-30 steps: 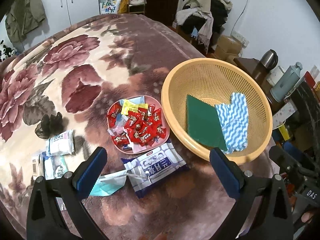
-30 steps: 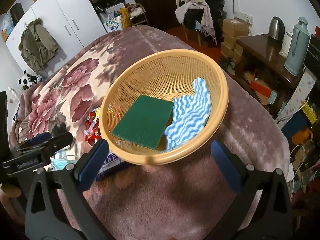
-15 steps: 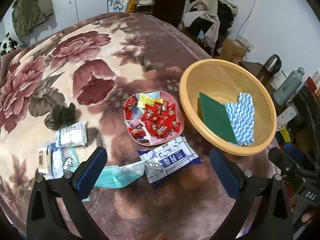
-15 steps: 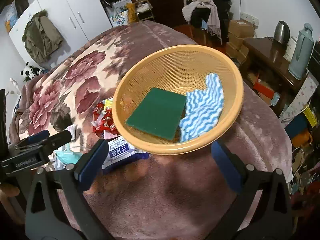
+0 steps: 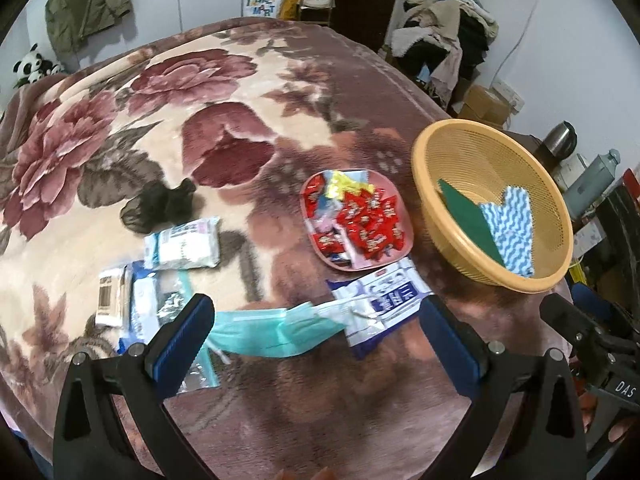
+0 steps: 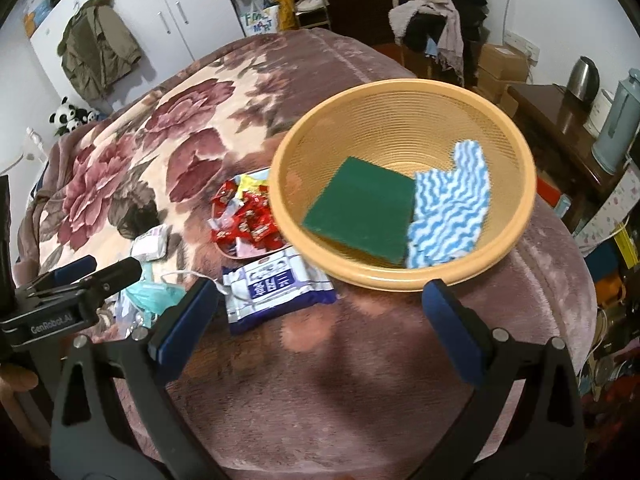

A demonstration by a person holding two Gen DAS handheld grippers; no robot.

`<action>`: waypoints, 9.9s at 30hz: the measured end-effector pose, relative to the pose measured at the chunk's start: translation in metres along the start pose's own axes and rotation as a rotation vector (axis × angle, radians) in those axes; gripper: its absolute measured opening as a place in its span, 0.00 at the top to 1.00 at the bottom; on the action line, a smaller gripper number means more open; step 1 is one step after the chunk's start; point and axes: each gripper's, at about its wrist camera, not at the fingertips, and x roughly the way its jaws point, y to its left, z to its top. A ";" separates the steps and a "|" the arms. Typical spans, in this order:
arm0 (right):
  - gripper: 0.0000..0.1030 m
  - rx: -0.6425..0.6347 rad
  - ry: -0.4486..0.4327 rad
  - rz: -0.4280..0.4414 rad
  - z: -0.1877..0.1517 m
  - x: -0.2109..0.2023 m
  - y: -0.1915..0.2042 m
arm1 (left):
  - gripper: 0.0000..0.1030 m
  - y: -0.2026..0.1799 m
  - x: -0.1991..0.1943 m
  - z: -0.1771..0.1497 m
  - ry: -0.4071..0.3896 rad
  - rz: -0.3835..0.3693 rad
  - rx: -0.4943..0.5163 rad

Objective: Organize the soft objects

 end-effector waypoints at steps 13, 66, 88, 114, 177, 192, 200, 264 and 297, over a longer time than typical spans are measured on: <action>0.00 -0.097 0.036 0.025 -0.009 0.016 0.058 | 0.00 0.057 -0.005 -0.017 0.002 0.027 -0.080; 0.00 -0.386 0.200 0.144 -0.020 0.129 0.246 | 0.00 0.272 0.067 -0.057 0.146 0.081 -0.410; 0.00 -0.335 0.287 0.199 0.035 0.233 0.273 | 0.03 0.311 0.122 -0.043 0.156 -0.018 -0.474; 0.00 -0.531 0.353 0.254 0.007 0.232 0.291 | 0.30 0.320 0.101 -0.067 0.145 0.076 -0.479; 0.31 -0.310 0.204 0.287 -0.068 0.053 0.185 | 0.30 0.166 -0.018 -0.112 0.103 0.088 -0.253; 0.31 -0.221 0.139 0.274 -0.058 0.027 0.133 | 0.30 0.107 -0.023 -0.088 0.077 0.074 -0.149; 0.31 -0.153 0.101 0.258 -0.045 0.015 0.098 | 0.30 0.068 -0.015 -0.070 0.086 0.029 -0.095; 0.00 0.197 -0.115 0.121 0.082 0.010 -0.130 | 0.00 -0.178 0.088 0.073 0.116 -0.220 0.131; 0.00 0.132 0.005 -0.025 0.037 0.004 -0.083 | 0.00 -0.100 0.043 0.034 0.086 -0.131 0.052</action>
